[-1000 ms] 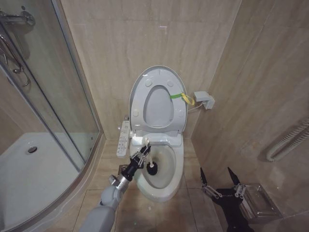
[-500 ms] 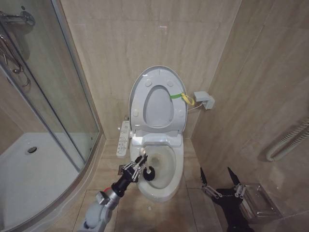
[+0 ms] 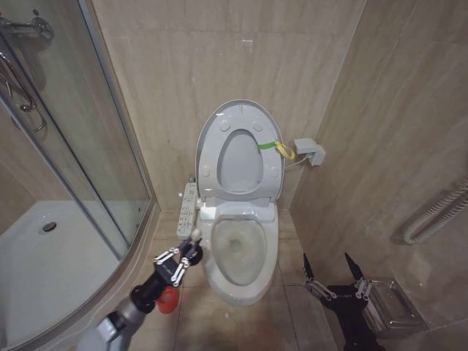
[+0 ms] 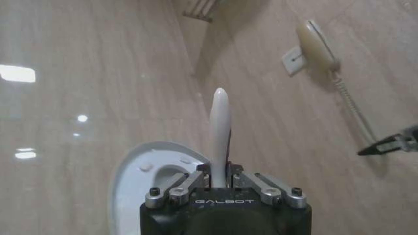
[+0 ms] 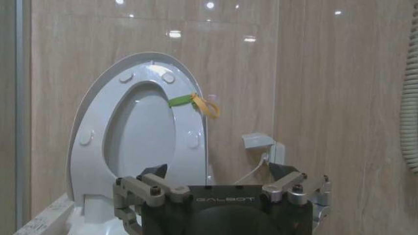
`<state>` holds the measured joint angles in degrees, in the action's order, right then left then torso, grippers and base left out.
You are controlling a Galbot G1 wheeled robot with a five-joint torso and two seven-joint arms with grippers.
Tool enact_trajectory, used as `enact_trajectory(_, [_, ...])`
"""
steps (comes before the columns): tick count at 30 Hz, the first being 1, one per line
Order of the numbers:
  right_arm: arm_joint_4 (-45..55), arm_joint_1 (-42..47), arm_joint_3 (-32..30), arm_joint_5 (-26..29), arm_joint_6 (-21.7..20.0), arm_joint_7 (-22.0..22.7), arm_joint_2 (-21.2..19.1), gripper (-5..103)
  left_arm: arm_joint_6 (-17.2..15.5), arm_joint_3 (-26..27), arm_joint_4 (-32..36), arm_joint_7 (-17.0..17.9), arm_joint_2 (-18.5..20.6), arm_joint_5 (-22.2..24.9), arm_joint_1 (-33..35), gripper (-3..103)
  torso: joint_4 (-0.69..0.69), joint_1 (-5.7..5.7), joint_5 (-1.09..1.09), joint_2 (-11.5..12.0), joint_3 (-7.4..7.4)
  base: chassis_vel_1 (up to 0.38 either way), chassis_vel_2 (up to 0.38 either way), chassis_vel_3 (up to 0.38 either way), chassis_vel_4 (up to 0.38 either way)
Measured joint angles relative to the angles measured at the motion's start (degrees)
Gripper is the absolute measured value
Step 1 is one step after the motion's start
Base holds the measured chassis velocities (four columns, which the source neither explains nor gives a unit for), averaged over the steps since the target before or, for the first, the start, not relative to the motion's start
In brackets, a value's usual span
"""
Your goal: Open the toilet lid, clean the toilet bowl with a toilet brush, close the toilet lid, and flush.
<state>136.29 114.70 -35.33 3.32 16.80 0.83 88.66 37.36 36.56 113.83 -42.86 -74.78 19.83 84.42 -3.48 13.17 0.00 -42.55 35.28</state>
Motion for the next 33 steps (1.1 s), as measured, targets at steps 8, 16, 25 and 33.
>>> enact_trajectory(8, [0.0,0.0,0.0,0.0,0.0,0.0,0.0,100,0.7,5.0,-1.1,3.7,-4.1,4.7,6.5,16,0.01,0.0,-0.01,0.0,0.0,0.0,0.0,0.0,0.0])
enact_trajectory(16, [0.0,0.0,0.0,0.0,0.0,0.0,0.0,100,2.6,6.6,-11.0,6.2,-4.8,8.0,4.0,16,0.0,0.0,-0.01,0.0,0.01,0.0,0.0,0.0,0.0])
enact_trajectory(25, [0.0,0.0,0.0,0.0,0.0,0.0,0.0,100,5.0,5.7,-25.7,5.6,-2.5,13.1,-1.6,16,0.0,0.0,-0.01,0.0,0.01,0.0,0.0,0.0,0.0])
enact_trajectory(33, [0.0,0.0,0.0,0.0,0.0,0.0,0.0,100,9.3,3.9,-38.4,4.3,-1.3,13.8,-7.0,16,0.0,0.01,-0.01,0.0,0.01,0.0,0.0,0.0,0.0])
